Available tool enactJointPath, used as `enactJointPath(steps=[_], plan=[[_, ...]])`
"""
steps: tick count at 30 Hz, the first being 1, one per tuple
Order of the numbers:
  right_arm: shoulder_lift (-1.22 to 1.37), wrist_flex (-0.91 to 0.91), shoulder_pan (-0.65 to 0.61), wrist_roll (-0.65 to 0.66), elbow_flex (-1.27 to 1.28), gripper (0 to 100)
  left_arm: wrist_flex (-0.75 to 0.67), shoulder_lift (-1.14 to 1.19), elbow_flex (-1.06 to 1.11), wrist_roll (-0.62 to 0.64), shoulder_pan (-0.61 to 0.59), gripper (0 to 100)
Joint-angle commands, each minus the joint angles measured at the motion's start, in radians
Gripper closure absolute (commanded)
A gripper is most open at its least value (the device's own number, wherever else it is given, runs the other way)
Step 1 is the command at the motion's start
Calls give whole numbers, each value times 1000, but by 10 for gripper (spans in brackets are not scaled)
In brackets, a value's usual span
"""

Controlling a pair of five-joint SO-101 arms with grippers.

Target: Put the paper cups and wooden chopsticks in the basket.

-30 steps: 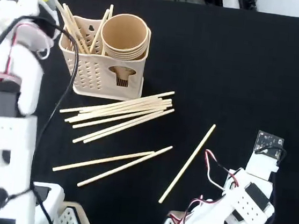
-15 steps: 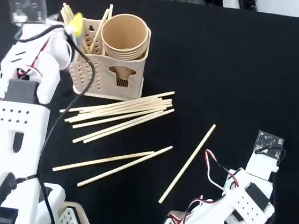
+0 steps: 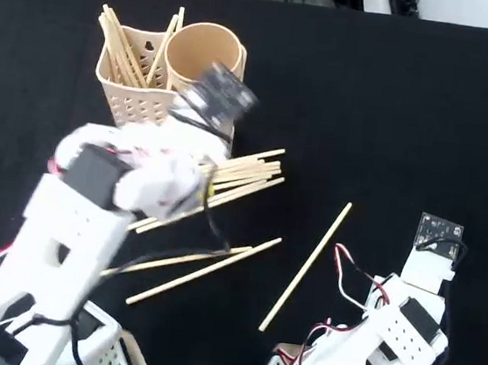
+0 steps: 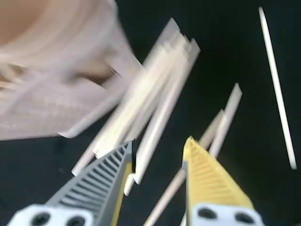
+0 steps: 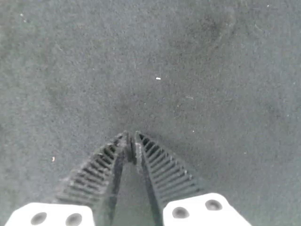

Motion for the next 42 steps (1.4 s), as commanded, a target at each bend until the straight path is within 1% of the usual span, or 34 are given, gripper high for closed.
enactJointPath(steps=[1, 3, 6, 7, 8, 10, 13, 18, 25, 33, 36, 39, 42], plan=[[-15, -15, 9, 5, -4, 984, -89, -14, 237, -38, 99, 818], [-15, -15, 9, 5, -4, 984, -212, -12, 384, -40, 133, 818], [-15, -15, 9, 6, -4, 984, -479, -3, 578, 2, 165, 815], [-15, -15, 9, 6, -4, 984, -546, -6, 622, 17, 168, 800], [-15, -15, 9, 6, -4, 984, -577, -5, 642, 18, 168, 780], [-15, -15, 9, 6, -4, 984, -595, 15, 654, 18, 177, 760], [-15, -15, 9, 6, -4, 984, -631, 92, 648, 18, 200, 763], [-15, -15, 9, 6, -4, 984, -772, 264, 641, 25, 231, 773], [-15, -15, 9, 8, -4, 984, -781, 358, 581, 18, 213, 791], [-15, -14, 9, 8, -4, 984, -781, 362, 581, 18, 208, 798], [-15, -14, 9, 8, -4, 984, -758, 362, 579, 14, 216, 863], [-15, -14, 9, 8, -4, 984, -721, 362, 582, -54, 245, 923], [-15, -14, 9, 8, -4, 984, -695, 362, 582, -80, 272, 969]])
